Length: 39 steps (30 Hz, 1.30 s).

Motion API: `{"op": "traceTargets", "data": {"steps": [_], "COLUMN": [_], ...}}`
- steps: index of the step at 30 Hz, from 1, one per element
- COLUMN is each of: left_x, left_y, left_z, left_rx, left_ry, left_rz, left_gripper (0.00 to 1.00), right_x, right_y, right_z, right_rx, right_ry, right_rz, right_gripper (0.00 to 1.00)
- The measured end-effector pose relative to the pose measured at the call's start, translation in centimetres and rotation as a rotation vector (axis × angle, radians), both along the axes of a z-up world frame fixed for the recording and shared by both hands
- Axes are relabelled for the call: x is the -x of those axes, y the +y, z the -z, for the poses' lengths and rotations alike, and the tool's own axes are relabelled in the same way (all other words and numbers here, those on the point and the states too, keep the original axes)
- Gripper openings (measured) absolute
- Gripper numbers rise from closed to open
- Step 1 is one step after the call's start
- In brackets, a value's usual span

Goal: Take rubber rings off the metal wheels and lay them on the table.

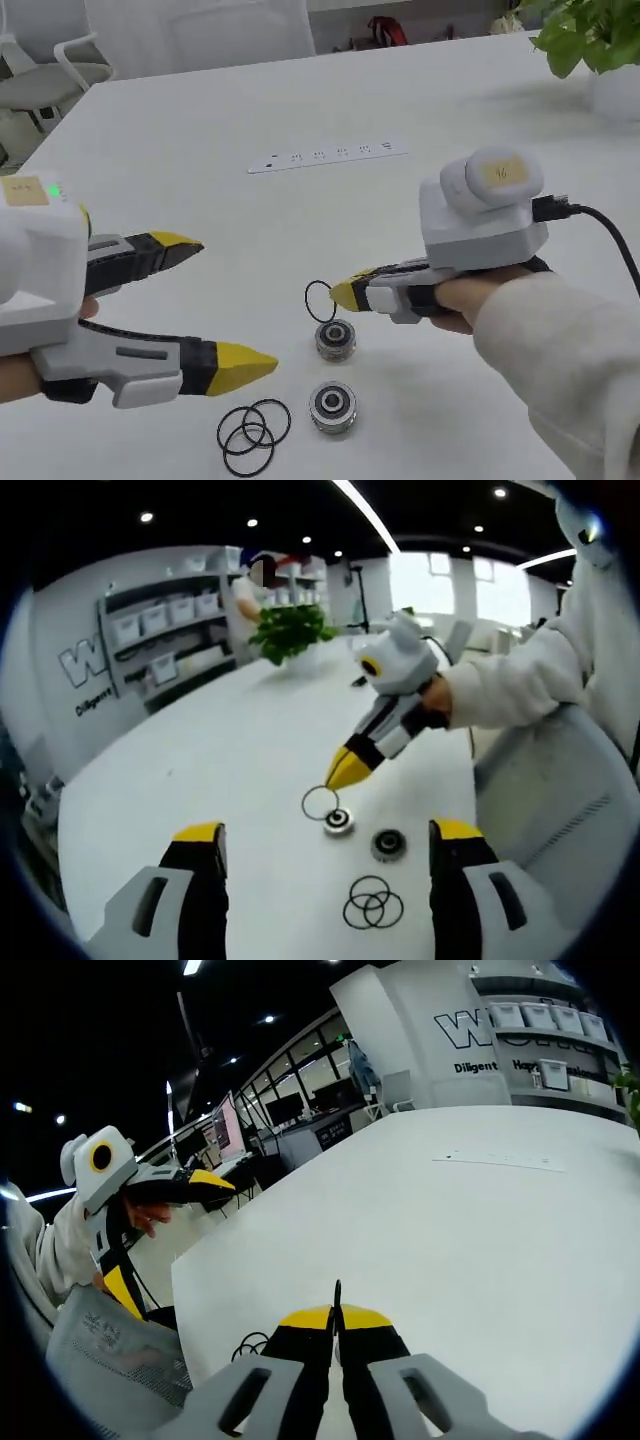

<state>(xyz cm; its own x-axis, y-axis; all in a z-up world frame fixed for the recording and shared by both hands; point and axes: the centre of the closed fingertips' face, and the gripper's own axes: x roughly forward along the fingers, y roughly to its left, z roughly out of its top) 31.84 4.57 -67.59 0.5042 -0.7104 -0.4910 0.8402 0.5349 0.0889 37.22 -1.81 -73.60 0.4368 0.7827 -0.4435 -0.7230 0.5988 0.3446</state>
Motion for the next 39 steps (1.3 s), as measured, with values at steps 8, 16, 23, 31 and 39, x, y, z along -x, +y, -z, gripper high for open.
{"op": "traceTargets", "data": {"steps": [8,16,23,31,39], "left_x": [1.8,3.8,5.1,6.7,7.3], "left_y": [2.2,5.0,6.9,8.1,8.8], "left_z": [-1.5,-2.4,-1.2,0.3,1.2], "left_rx": [0.02,0.058,0.051,0.078,0.087], "left_ry": [-0.002,-0.003,0.018,0.057,0.084], "left_rz": [-0.04,-0.119,-0.181,-0.244,-0.276], "left_gripper": [0.89,0.9,0.9,0.9,0.88], "right_x": [0.7,1.9,3.1,6.0,7.8], "right_y": [0.7,2.0,3.4,5.4,6.2], "right_z": [-1.1,-2.6,-3.1,-2.2,-0.4], "right_rx": [-0.007,-0.047,-0.069,-0.048,-0.004], "right_ry": [-0.032,-0.039,-0.031,0.015,0.072], "right_rz": [-0.03,-0.065,-0.111,-0.234,-0.314], "right_gripper": [0.0,0.0,0.0,0.0,0.0]}}
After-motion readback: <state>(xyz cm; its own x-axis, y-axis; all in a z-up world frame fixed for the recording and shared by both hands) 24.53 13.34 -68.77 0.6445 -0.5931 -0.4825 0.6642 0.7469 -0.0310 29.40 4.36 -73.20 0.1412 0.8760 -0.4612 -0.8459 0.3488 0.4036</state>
